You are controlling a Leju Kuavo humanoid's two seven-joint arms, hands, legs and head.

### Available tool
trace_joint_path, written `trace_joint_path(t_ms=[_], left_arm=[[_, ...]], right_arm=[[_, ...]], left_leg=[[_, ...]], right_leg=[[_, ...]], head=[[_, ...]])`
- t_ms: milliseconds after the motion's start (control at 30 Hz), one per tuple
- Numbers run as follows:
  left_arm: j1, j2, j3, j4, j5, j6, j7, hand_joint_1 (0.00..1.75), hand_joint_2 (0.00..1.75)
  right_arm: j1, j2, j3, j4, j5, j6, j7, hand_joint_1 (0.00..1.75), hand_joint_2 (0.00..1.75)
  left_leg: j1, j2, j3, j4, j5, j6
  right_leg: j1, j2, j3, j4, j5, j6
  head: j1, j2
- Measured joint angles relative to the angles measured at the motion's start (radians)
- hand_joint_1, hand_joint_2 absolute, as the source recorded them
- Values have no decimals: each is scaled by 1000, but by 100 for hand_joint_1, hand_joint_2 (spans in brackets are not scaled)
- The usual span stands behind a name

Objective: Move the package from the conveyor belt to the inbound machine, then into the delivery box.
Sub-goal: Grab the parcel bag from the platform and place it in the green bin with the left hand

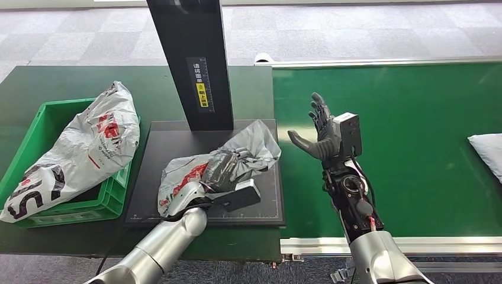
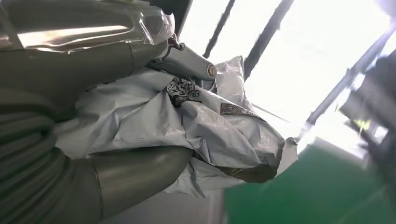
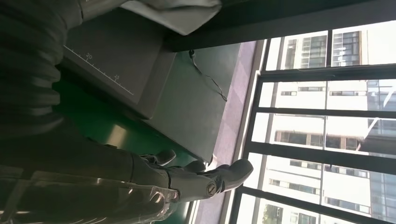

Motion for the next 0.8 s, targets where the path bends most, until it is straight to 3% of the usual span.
trace_joint_path(t_ms=[167,267,400,500,633,800], left_arm=[[65,-12,56,-192,85,234,-133,175,175],[104,-18,71,-292,111,324,-192,175,175],[137,-25,83,-375,104,364,-224,175,175],[171,-48,117,-471,12,385,-259,175,175],[197,-85,172,-596,-51,386,-266,175,175],[214,-105,201,-662,-59,386,-267,175,175]], right_arm=[[13,-5,-4,-8,-8,-5,-13,0,175],[16,-7,-7,-9,-11,-5,-21,0,175],[17,-7,-11,-9,-12,-7,-24,0,175],[22,-9,-12,-9,-14,-14,-28,0,175],[30,-11,-12,-10,-14,-17,-31,0,175],[33,-13,-13,-12,-14,-18,-32,0,175]], left_leg=[[0,0,0,0,0,0],[0,0,0,0,0,0],[0,0,0,0,0,0],[0,0,0,0,0,0],[0,0,0,0,0,0],[0,0,0,0,0,0]], right_leg=[[0,0,0,0,0,0],[0,0,0,0,0,0],[0,0,0,0,0,0],[0,0,0,0,0,0],[0,0,0,0,0,0],[0,0,0,0,0,0]], head=[[0,0],[0,0],[0,0],[0,0],[0,0],[0,0]])
